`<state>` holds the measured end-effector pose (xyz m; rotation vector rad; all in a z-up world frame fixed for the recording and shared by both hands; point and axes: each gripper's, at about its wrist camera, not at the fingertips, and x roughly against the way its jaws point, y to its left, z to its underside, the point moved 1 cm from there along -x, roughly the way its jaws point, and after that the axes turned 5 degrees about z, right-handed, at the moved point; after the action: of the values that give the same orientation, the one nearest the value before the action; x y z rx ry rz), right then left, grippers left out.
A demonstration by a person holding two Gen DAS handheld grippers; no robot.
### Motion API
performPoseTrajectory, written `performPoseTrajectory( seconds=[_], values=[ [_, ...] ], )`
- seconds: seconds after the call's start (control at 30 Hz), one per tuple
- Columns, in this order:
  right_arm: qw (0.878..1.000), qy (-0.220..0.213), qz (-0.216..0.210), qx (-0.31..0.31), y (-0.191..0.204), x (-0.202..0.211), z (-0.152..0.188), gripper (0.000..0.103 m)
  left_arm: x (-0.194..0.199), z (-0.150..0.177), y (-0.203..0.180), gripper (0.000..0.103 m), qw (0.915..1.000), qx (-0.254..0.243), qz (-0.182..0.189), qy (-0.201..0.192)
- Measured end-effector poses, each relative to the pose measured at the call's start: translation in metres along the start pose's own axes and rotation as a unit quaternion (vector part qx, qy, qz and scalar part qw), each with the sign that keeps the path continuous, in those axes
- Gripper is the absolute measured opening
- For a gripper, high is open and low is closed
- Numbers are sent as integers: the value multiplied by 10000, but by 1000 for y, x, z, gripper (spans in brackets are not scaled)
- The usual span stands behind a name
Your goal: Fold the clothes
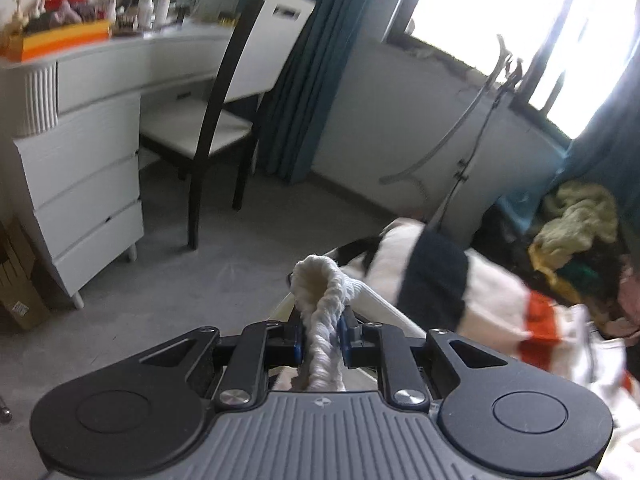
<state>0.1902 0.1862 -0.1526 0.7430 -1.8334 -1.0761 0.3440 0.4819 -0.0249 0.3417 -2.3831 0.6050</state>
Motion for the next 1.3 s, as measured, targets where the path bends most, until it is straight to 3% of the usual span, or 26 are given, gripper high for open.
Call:
performPoseTrajectory(
  seconds=[0.2,0.27,0.3,0.33,0.37,0.4,0.43,0.6,0.73,0.83,1.03,1.3],
  values=[
    [9995,275,126,-62,-1,-14,-8,36,-22,8,8,21,9999,15,3,140],
    [9990,401,192,-70,4,-9,-6,46,-8,15,10,25,9999,47,140,34],
    [9986,489,196,-98,7,-6,-5,59,3,18,9,30,9997,54,230,-38],
    [9983,550,191,-100,10,-2,-4,72,14,20,9,41,9994,59,323,-92],
    [9982,556,226,-52,14,5,0,80,27,24,7,48,9993,55,359,-128],
    [9981,556,263,6,19,12,3,88,42,27,5,61,9993,52,328,-181],
    [9980,553,294,98,24,21,6,88,58,31,3,68,9993,45,296,-235],
    [9948,363,500,808,50,85,24,88,137,55,-25,81,9977,-298,364,-488],
    [9864,-135,731,1464,59,152,28,88,197,90,-61,82,9945,-622,627,-561],
    [9725,-672,1009,1987,66,207,25,88,237,124,-92,83,9919,-728,889,-547],
    [9299,-1686,1695,2796,60,307,7,88,298,189,-155,85,9841,-1117,1254,-580],
    [8783,-2679,2216,3283,18,383,-12,87,343,272,-218,87,9637,-1929,1391,-1213]
  ],
)
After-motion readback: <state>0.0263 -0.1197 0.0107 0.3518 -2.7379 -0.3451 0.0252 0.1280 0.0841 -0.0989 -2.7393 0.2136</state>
